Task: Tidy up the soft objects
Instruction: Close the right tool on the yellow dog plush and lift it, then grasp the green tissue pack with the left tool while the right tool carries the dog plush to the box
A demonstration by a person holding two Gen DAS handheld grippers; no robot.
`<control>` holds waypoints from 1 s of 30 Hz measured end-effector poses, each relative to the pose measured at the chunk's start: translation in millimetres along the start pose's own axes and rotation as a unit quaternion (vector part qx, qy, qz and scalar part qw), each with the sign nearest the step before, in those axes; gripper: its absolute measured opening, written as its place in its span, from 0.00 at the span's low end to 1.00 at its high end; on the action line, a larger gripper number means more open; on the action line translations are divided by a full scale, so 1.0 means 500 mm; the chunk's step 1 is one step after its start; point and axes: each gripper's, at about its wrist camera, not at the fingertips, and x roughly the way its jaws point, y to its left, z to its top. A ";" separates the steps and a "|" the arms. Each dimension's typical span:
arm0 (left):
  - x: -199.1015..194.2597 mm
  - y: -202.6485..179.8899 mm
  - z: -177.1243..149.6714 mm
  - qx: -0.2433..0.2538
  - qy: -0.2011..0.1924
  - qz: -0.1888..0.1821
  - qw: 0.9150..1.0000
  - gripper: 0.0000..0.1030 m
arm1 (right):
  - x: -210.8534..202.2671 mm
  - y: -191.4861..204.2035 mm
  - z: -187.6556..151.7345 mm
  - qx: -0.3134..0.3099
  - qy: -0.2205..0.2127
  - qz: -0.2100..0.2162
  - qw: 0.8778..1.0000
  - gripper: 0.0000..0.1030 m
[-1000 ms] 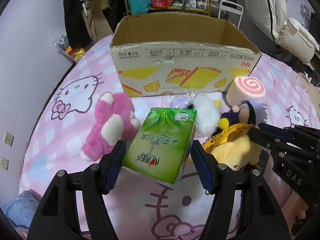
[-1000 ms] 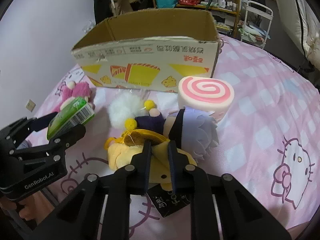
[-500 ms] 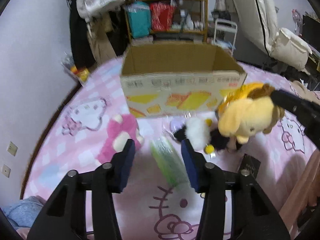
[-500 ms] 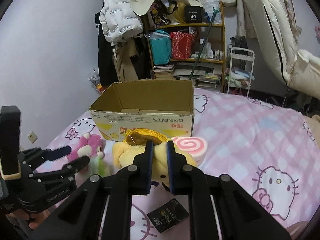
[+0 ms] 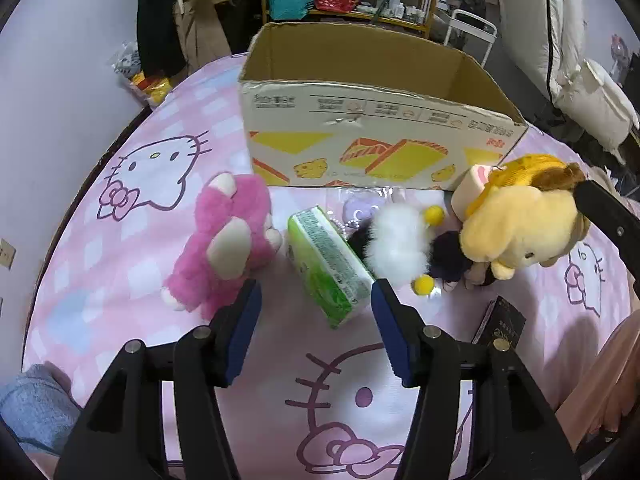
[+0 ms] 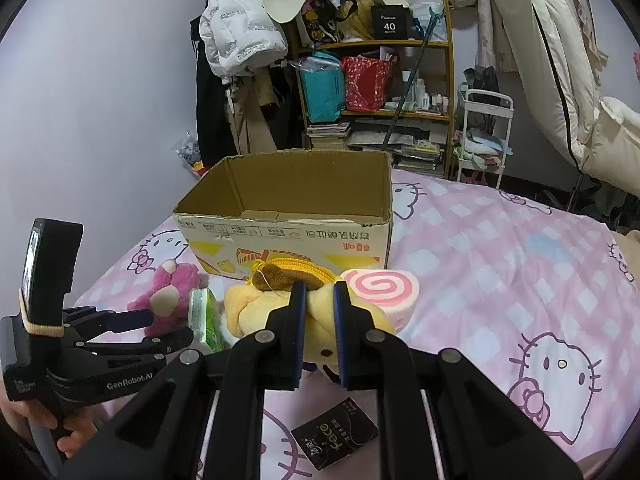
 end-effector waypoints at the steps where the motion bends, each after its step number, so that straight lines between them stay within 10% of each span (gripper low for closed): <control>1: 0.000 -0.005 0.000 0.004 -0.002 -0.003 1.000 0.62 | 0.002 -0.001 0.000 0.001 0.001 0.000 1.000 0.14; 11: 0.062 -0.031 0.008 0.009 0.031 0.004 0.999 0.68 | 0.003 -0.004 -0.001 0.001 -0.003 -0.003 1.000 0.14; 16: 0.081 -0.017 0.007 -0.010 0.046 0.000 0.999 0.46 | 0.006 -0.008 0.001 0.004 -0.003 -0.004 1.000 0.14; 30: -0.075 -0.026 0.001 0.013 -0.099 0.001 0.995 0.32 | -0.042 -0.015 0.009 0.012 -0.059 -0.003 0.998 0.14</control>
